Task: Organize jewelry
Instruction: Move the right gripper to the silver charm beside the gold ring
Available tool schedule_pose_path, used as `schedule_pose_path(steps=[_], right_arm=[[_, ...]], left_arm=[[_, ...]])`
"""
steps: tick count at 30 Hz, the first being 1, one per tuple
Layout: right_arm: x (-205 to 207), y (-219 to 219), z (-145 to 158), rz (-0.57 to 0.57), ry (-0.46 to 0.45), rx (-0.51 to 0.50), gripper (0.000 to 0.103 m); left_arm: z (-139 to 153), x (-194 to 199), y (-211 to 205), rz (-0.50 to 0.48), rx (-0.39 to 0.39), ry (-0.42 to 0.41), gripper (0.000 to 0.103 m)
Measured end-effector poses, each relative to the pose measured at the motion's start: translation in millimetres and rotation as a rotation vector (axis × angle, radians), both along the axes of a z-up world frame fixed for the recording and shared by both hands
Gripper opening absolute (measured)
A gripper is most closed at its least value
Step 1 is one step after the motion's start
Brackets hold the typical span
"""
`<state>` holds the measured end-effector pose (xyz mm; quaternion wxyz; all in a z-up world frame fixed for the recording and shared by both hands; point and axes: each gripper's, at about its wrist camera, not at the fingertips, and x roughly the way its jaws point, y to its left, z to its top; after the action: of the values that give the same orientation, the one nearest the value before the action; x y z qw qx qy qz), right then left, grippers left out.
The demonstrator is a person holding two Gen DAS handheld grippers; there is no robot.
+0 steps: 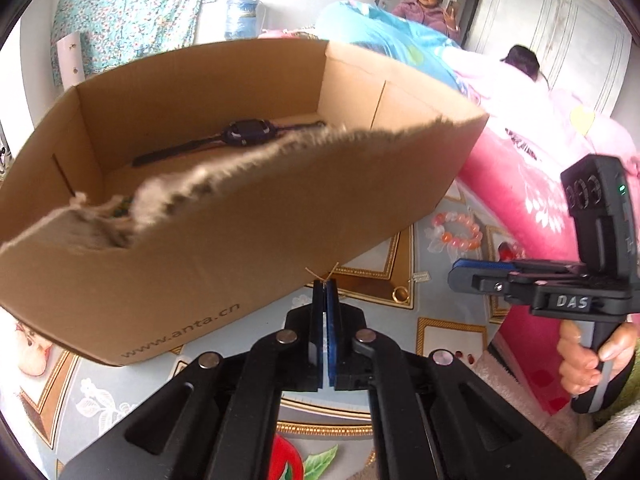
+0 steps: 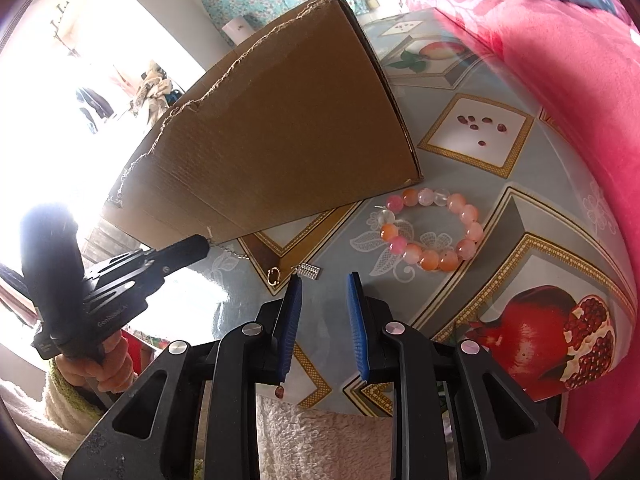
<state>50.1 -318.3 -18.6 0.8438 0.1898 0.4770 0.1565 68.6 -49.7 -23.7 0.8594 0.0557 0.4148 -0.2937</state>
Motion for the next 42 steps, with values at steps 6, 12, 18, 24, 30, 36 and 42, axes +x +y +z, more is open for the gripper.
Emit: schedule_pose_path(steps=[6,12,18,24,30,36,42], right_arm=[[2,4,1,0.002,0.003,-0.024,0.022],[1,11,6,-0.004,-0.005,-0.075,0.026],[7,18,10,0.013,0.007,-0.075,0.026],[14,33,16,0.058,-0.005,-0.075,0.026],[19,48,18,0.072,-0.017,-0.076,0.026],[22,53,16,0.072,-0.017,-0.101,0.026],[21,59,16,0.066,-0.016,-0.116,0.026]], left_arm=[[25,-17,18,0.012,-0.041,-0.049,0.001],[39,-31,44,0.052,-0.058,-0.07,0.001],[51,-41,76,0.105,-0.107,-0.07,0.001],[54,-45,101,0.142,-0.158,-0.05,0.001],[59,-52,116,0.171,-0.159,-0.068,0.001],[55,-50,122,0.192,-0.157,-0.058,0.001],[54,-51,129,0.206,-0.155,-0.063,0.001]])
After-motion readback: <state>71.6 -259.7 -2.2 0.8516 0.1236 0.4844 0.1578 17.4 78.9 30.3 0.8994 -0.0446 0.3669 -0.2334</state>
